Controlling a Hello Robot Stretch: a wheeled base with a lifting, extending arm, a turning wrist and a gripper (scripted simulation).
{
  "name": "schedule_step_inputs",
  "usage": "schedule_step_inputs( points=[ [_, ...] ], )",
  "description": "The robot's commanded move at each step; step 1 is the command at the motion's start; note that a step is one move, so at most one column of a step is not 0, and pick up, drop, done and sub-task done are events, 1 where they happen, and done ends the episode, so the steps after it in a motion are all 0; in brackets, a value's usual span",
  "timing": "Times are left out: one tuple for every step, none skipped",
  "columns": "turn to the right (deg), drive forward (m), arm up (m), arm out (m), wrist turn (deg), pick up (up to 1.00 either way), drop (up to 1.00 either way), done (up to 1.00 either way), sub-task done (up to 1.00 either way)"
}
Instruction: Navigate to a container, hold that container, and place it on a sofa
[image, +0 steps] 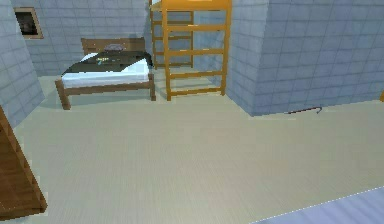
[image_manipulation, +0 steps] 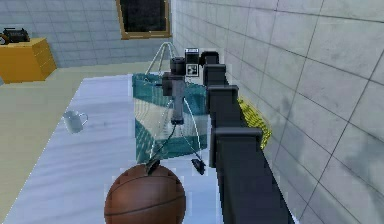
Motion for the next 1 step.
schedule_step_inputs(
  points=[
    [0.0,0.00,0.00,0.00,45.0,0.00,0.00,0.00,0.00]
  ],
)
